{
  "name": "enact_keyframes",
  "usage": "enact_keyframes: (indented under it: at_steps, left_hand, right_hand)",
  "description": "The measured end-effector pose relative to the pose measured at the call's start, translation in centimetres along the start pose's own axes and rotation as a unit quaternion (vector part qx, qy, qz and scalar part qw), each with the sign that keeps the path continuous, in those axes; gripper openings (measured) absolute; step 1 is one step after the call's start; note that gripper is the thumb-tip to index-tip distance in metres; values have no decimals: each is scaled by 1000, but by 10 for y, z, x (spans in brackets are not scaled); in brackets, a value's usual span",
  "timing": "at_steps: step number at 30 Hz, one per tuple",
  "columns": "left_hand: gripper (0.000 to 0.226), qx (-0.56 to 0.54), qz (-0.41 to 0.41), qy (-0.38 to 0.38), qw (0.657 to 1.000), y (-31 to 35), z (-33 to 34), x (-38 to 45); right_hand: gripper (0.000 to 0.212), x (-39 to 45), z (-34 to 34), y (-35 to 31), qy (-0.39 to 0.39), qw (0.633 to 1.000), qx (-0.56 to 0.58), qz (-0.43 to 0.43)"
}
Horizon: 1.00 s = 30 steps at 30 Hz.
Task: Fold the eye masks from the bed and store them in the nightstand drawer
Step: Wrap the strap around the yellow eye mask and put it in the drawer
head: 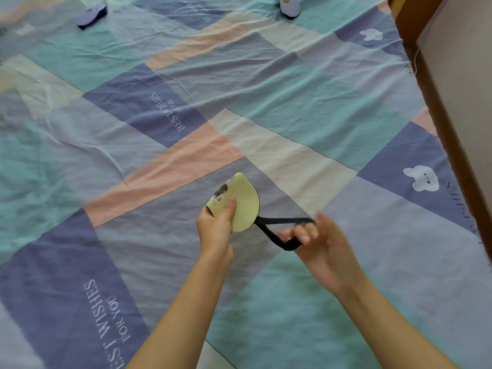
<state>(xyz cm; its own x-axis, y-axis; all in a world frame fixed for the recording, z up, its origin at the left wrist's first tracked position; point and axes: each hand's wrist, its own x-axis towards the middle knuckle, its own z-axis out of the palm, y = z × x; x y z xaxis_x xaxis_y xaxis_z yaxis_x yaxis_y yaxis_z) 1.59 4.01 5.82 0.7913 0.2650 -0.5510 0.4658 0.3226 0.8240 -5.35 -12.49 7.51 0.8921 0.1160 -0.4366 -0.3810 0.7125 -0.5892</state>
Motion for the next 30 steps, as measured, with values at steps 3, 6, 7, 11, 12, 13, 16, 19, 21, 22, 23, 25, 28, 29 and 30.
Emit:
enact_keyframes:
  at_steps: [3,6,7,11,12,13,16,19,21,22,23,25,28,29,30]
  left_hand:
    - [13,-34,-32,6,999,-6,-9,2]
    - [18,-60,-44,-15,997,-10,-10,-4]
    - [21,-71,-40,-16,997,-9,-10,-5]
    - [13,-86,-2,5,996,0,-11,1]
    - [13,-84,3,16,996,3,-13,4]
    - [14,-82,5,28,996,4,-16,8]
    - [15,-66,-7,50,997,4,-20,13]
    - [14,-33,-17,34,999,-2,-20,9]
    - [13,-16,-18,8,1000,-4,-20,5]
    - [13,-13,-18,-7,1000,-4,-19,3]
    - [14,-13,-17,-21,1000,-3,-19,1]
    - [16,-14,-13,-43,999,0,-18,-2]
    - [20,-6,5,-82,997,5,-17,-5]
    - [20,3,13,-100,995,7,-17,-7]
    - [21,19,23,-120,992,8,-17,-9]
  right_hand:
    - [40,4,-1,-9,27,964,256,-63]
    - [38,19,-11,4,124,986,-110,-27]
    - [33,21,-16,13,137,931,-337,-6]
    - [28,13,-32,22,29,725,-688,22]
    - [33,6,-31,18,-6,782,-623,20]
    - [36,-2,-26,13,-32,839,-543,4]
    - [33,-13,-14,5,-68,949,-297,-80]
    - [33,-17,4,6,-59,983,-131,-111]
    - [39,-14,16,7,-9,989,-89,-117]
    - [40,-12,21,9,21,988,-84,-124]
    - [31,-9,25,11,40,986,-89,-134]
    - [32,-8,30,17,61,979,-127,-148]
    - [55,-7,26,26,74,970,-172,-157]
    - [60,-7,25,27,72,968,-180,-159]
    - [65,-8,25,28,69,967,-188,-161]
